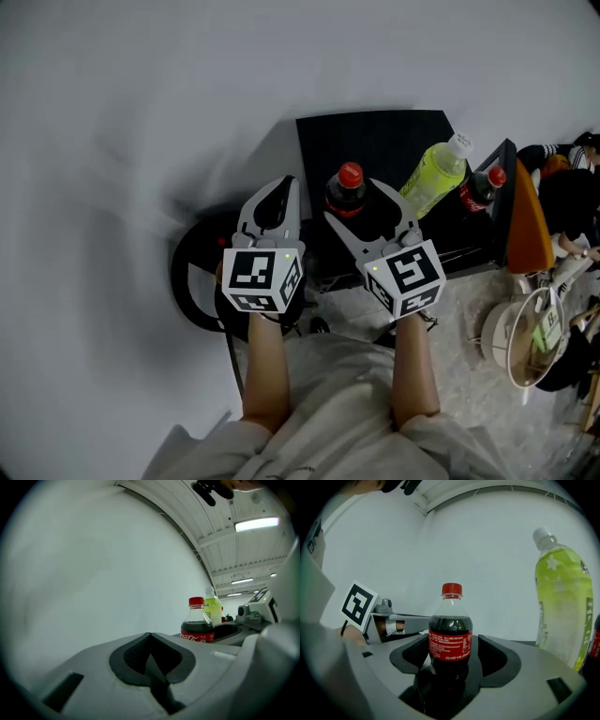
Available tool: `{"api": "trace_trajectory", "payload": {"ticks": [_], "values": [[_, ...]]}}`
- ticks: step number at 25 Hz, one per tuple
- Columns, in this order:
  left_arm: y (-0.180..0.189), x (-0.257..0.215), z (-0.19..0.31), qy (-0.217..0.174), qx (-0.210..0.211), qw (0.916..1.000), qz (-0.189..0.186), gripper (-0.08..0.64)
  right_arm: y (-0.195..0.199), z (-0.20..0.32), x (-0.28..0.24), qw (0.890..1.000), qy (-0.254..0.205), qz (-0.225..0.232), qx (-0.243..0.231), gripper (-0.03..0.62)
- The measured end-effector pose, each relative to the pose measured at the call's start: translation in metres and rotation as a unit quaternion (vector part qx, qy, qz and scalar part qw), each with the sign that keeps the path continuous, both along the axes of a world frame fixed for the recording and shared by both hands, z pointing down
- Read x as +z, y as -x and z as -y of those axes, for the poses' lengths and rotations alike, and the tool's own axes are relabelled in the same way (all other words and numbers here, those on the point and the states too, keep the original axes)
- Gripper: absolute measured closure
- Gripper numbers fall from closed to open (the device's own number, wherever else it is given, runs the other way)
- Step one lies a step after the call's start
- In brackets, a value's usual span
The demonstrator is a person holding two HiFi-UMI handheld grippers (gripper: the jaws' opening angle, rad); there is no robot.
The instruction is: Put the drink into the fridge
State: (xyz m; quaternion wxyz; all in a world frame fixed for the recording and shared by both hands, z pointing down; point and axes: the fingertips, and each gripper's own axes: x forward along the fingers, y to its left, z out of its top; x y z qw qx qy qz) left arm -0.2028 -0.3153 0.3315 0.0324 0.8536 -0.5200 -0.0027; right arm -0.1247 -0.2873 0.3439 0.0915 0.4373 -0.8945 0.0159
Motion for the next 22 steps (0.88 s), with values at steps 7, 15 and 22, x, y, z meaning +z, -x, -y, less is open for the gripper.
{"api": "trace_trajectory", "payload": {"ticks": [7, 15, 22], "values": [[0.009, 0.000, 0.015, -0.001, 0.004, 1.0000, -0.007, 0.551, 0.017, 0.016, 0.008, 0.999, 0.020, -0.025, -0.001, 0.305], [0.033, 0.009, 0.003, 0.008, -0.027, 0.9996, -0.010, 0.551, 0.013, 0.019, 0.006, 0.999, 0.019, -0.020, 0.037, 0.305], [0.041, 0.021, -0.038, 0.022, -0.073, 0.9970, -0.012, 0.551, 0.002, -0.009, 0.005, 0.999, -0.005, -0.021, 0.031, 0.305]]}}
